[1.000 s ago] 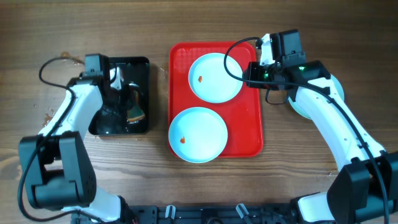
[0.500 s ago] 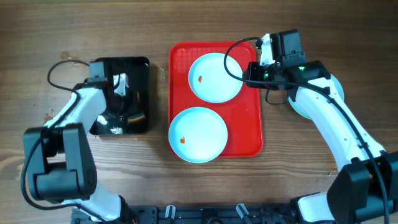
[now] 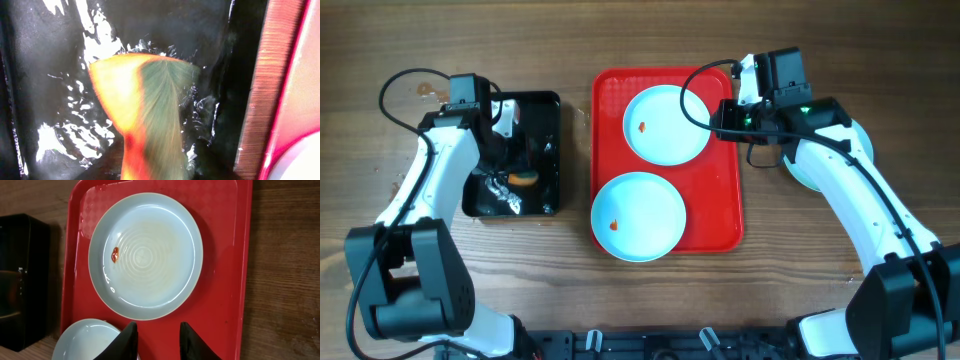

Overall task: Clean dirty plates on tray and stack at the side
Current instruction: 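Rinse the sponge in the black tray water with left gripper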

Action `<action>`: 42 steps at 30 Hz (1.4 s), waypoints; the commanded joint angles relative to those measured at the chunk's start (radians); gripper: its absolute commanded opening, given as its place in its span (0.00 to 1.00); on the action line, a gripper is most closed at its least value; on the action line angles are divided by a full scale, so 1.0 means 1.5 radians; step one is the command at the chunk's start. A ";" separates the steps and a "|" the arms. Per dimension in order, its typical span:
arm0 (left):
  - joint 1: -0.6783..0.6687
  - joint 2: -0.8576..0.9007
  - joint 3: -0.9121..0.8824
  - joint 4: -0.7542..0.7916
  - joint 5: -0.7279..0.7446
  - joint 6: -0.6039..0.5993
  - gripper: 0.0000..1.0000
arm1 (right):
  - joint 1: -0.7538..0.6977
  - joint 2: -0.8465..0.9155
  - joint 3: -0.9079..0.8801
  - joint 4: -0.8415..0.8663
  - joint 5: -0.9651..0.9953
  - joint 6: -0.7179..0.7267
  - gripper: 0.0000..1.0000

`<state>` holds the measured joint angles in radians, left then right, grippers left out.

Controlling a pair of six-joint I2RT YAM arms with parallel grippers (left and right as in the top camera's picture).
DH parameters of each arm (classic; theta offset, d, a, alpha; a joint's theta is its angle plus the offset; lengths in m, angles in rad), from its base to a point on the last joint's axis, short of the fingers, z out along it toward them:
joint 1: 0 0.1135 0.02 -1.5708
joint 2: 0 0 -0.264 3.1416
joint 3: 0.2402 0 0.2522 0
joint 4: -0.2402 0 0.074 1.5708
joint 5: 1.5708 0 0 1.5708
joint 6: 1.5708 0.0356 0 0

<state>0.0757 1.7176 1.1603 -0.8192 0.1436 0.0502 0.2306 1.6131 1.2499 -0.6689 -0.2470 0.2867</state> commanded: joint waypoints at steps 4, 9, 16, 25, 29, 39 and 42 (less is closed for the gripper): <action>-0.001 0.048 -0.058 0.060 -0.015 0.013 0.38 | 0.004 0.003 0.003 0.001 -0.011 0.004 0.28; -0.001 0.097 -0.091 0.128 -0.015 -0.024 0.04 | 0.004 0.003 0.003 0.000 -0.011 0.004 0.28; -0.001 0.021 -0.005 0.030 0.066 -0.023 0.04 | 0.004 0.003 0.003 -0.001 -0.011 0.003 0.28; 0.002 -0.030 -0.033 0.009 -0.041 -0.019 0.47 | 0.004 0.003 0.003 -0.001 -0.011 0.003 0.28; 0.002 -0.030 -0.061 0.043 -0.075 -0.041 0.56 | 0.004 0.003 0.003 -0.001 -0.011 0.003 0.28; -0.066 -0.030 -0.032 0.047 -0.029 0.017 0.04 | 0.004 0.003 0.003 -0.001 -0.011 0.004 0.28; -0.068 -0.016 -0.041 0.054 -0.078 0.017 0.04 | 0.004 0.003 0.003 -0.001 -0.011 0.004 0.28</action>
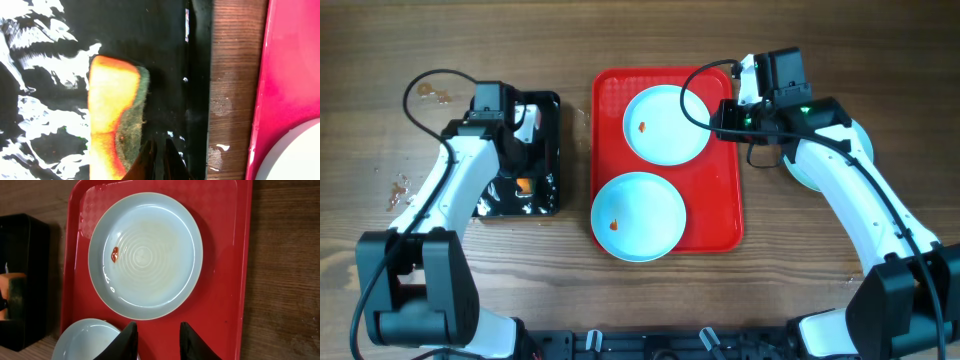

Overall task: Clean dirty plates on tray and stack at the side
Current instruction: 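Rinse the sponge in the black tray water with left gripper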

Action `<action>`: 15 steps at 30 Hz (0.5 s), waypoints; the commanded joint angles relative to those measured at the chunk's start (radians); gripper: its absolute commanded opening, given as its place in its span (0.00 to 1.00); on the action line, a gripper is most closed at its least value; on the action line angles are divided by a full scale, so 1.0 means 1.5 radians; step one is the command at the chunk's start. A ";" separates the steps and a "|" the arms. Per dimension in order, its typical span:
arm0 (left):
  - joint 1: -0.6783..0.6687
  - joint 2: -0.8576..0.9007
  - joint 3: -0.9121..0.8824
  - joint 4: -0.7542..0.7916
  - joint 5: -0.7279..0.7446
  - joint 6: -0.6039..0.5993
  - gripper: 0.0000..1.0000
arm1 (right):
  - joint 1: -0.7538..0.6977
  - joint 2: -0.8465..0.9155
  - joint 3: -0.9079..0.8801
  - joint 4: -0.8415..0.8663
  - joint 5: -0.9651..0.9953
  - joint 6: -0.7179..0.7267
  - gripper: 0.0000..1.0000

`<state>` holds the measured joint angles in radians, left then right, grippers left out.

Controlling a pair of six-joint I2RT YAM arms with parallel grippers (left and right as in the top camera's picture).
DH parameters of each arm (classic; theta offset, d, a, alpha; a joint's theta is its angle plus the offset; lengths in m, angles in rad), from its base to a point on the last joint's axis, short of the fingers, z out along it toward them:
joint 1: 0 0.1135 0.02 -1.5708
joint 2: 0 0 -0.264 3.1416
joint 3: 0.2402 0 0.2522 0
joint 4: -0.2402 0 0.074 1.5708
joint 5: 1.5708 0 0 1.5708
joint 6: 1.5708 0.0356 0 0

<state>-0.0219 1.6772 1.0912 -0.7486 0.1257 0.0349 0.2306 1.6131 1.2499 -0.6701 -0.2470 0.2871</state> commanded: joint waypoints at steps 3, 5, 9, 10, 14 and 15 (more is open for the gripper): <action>0.019 0.028 -0.019 0.036 -0.071 0.027 0.04 | 0.004 0.003 0.003 -0.001 -0.011 0.003 0.29; 0.045 0.046 -0.025 0.042 -0.099 0.023 0.04 | 0.004 0.003 0.003 -0.001 -0.011 0.003 0.28; 0.115 0.047 -0.025 0.043 -0.137 -0.022 0.04 | 0.004 0.003 0.003 -0.001 -0.011 0.003 0.29; 0.132 0.047 -0.025 0.043 -0.136 -0.034 0.04 | 0.004 0.003 0.003 -0.001 -0.011 0.003 0.29; 0.147 0.022 -0.013 0.027 -0.095 -0.034 0.08 | 0.004 0.003 0.003 0.000 -0.011 0.003 0.28; 0.144 0.011 -0.006 0.023 -0.077 -0.034 0.12 | 0.004 0.003 0.003 0.000 -0.011 0.003 0.28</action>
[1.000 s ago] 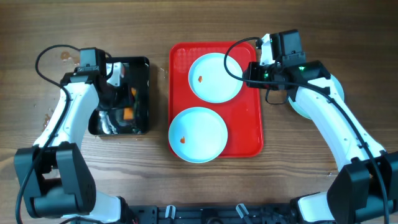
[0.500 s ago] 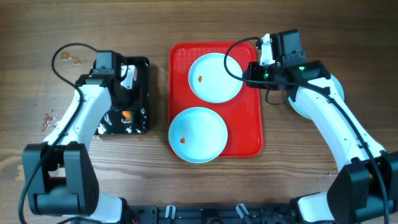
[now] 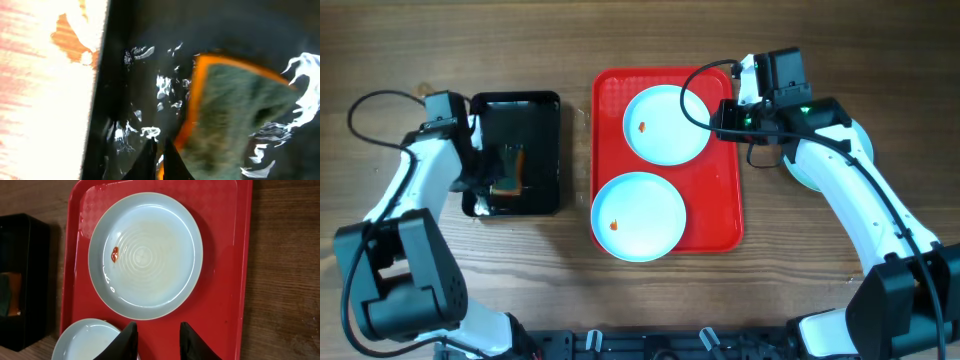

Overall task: Clean dirty plates on tray and stack at the side
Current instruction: 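Rinse the sponge in the black tray water with left gripper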

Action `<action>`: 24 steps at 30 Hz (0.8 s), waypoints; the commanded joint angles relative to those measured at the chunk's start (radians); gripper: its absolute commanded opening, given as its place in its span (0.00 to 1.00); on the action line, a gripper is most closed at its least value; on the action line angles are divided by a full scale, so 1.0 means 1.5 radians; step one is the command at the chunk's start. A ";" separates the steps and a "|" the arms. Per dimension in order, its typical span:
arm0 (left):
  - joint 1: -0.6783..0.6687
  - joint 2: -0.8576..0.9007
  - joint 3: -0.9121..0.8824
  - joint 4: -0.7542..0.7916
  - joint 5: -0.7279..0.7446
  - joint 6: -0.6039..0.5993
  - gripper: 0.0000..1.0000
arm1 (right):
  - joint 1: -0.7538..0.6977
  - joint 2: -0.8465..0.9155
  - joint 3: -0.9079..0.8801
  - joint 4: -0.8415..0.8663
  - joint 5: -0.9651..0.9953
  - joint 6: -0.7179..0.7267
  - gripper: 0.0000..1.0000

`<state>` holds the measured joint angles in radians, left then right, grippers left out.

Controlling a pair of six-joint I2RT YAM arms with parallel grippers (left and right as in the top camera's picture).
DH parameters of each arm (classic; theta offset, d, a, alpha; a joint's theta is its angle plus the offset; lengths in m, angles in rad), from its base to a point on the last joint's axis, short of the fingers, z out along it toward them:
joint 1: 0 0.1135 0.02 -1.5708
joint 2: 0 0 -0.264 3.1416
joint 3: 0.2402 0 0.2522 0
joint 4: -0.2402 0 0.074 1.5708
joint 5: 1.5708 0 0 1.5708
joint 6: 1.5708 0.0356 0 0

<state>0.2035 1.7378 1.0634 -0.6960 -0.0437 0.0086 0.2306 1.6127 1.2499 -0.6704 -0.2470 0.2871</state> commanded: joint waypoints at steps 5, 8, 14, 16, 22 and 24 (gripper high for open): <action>-0.041 -0.087 0.038 -0.052 0.091 -0.016 0.48 | 0.004 0.003 0.003 -0.001 -0.011 0.003 0.28; -0.053 -0.081 0.026 -0.052 0.071 -0.011 0.55 | 0.004 0.003 0.003 0.000 -0.011 0.003 0.29; -0.051 -0.015 -0.052 0.066 0.066 -0.010 0.40 | 0.004 0.003 0.003 0.000 -0.011 0.003 0.29; -0.051 0.013 -0.063 0.093 0.066 -0.011 0.39 | 0.004 0.003 0.003 -0.001 -0.011 0.003 0.28; -0.052 0.033 -0.063 0.095 0.086 -0.011 0.04 | 0.004 0.003 0.003 0.000 -0.011 0.003 0.28; -0.052 0.019 -0.058 0.092 0.103 -0.011 0.04 | 0.004 0.003 0.003 0.000 -0.011 0.003 0.29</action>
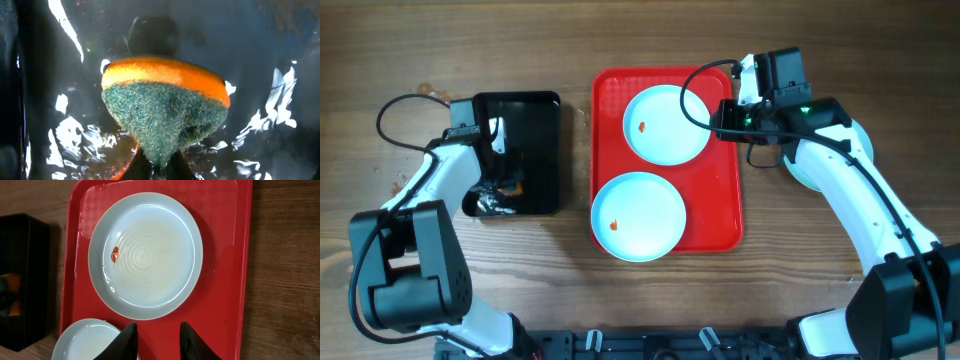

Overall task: Clean dirty plates on tray and stack at the side
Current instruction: 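Rinse the sponge in the black tray water with left gripper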

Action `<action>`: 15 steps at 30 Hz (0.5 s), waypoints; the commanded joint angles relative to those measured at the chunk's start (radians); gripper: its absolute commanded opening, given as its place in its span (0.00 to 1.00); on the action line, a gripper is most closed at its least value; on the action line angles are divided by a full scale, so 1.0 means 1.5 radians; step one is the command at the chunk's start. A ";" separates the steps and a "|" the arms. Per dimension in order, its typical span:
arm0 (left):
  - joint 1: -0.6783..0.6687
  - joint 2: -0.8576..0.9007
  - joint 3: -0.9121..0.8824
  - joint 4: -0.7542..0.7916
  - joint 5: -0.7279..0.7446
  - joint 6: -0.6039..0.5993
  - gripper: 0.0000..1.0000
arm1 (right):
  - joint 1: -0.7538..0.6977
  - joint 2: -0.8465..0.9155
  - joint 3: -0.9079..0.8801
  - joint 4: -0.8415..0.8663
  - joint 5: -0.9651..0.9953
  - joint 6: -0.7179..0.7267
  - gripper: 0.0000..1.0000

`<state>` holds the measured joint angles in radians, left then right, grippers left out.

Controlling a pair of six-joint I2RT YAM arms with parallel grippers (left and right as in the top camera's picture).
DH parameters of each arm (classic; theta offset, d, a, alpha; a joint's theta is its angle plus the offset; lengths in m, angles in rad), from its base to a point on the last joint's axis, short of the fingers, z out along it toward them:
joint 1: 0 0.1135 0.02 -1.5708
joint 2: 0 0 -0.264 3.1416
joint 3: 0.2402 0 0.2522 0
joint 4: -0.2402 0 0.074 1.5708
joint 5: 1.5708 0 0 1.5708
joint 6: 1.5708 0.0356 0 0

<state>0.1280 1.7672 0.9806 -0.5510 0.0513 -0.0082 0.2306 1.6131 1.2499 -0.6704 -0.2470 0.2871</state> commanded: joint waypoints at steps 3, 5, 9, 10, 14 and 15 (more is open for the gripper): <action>-0.002 -0.039 0.050 -0.061 0.042 0.000 0.04 | 0.004 0.003 0.003 0.000 -0.010 0.001 0.29; -0.002 -0.063 0.081 -0.092 0.043 0.000 0.04 | 0.004 0.003 0.003 0.000 -0.010 0.001 0.29; -0.003 -0.056 0.070 -0.090 0.043 0.000 0.04 | 0.004 0.003 0.003 0.000 -0.010 0.001 0.29; -0.003 -0.047 0.055 -0.077 0.043 0.000 0.04 | 0.004 0.003 0.003 0.000 -0.010 0.001 0.29; -0.004 0.001 0.015 -0.031 0.043 0.000 0.04 | 0.004 0.003 0.003 0.000 -0.010 0.001 0.29; -0.004 0.008 0.014 -0.029 0.043 0.000 0.04 | 0.004 0.003 0.003 0.000 -0.010 0.001 0.29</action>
<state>0.1261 1.7195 1.0367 -0.6113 0.1028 -0.0086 0.2306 1.6131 1.2499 -0.6704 -0.2470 0.2871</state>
